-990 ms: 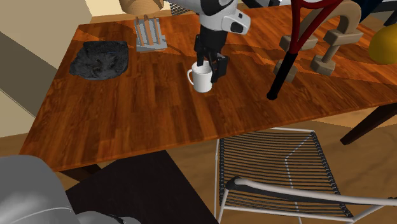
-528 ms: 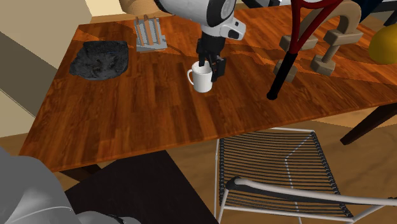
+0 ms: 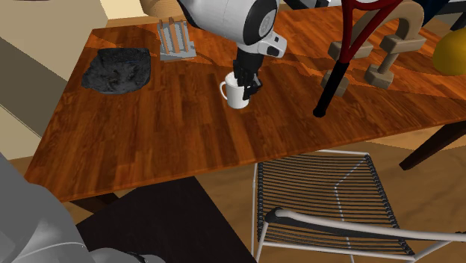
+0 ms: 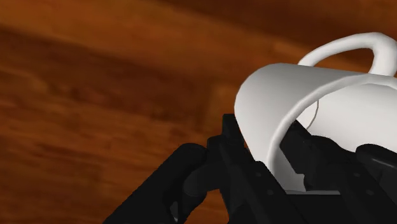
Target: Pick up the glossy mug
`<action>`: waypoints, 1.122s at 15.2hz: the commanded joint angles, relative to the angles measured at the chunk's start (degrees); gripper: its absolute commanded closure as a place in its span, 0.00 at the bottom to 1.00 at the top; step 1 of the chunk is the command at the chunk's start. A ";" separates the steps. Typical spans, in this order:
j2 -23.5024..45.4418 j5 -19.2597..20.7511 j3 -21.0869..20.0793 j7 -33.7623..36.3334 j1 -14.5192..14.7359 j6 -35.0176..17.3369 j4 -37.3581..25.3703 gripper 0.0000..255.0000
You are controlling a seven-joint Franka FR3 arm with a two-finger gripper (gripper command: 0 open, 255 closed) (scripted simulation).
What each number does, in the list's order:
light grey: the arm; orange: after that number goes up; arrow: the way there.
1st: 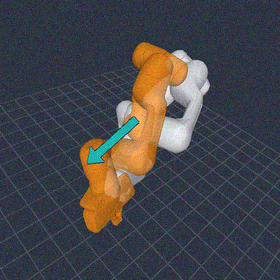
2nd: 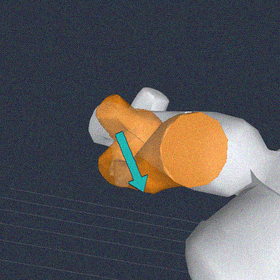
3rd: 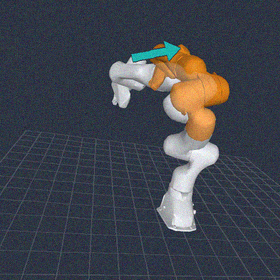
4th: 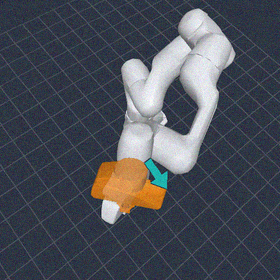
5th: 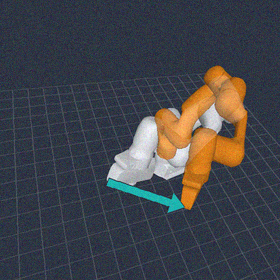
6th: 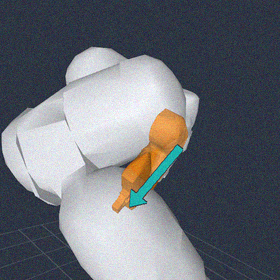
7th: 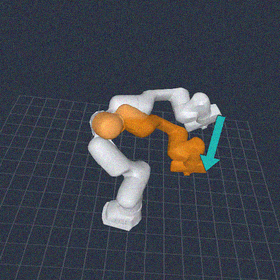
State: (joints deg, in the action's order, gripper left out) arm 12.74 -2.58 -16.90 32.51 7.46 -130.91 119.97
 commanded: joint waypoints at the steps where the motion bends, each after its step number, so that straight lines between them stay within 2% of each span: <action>1: 0.06 0.02 0.01 0.00 0.00 -0.08 0.00 1.00; 8: -0.02 -0.01 -0.01 0.01 0.01 -0.14 0.15 1.00; 17: -3.96 -1.12 -0.28 -0.32 -0.36 6.17 -2.35 1.00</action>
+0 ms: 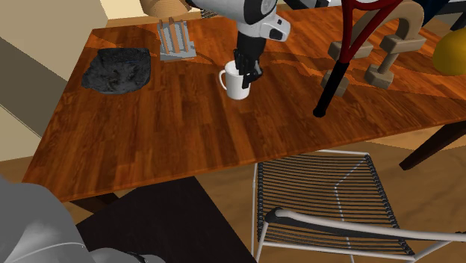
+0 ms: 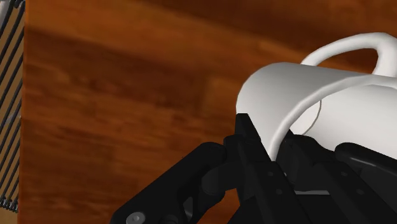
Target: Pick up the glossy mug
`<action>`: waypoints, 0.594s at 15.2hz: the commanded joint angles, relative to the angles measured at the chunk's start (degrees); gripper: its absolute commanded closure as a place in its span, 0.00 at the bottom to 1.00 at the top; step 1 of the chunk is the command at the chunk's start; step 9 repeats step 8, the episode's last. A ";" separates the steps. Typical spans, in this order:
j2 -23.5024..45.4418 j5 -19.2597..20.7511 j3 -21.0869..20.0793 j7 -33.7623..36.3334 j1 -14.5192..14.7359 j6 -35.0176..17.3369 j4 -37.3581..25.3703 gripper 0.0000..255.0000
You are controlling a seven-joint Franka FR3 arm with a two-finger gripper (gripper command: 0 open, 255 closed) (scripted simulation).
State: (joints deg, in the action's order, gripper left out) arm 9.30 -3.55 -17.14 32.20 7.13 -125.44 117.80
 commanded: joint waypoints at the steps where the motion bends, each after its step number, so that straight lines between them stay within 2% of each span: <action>1: -0.91 -0.25 -0.06 -0.04 -0.06 1.41 -0.53 1.00; 6: -2.67 -0.70 -0.10 -0.11 -0.20 5.00 -2.42 1.00; 9: -2.72 -0.71 -0.10 -0.11 -0.21 5.11 -2.48 1.00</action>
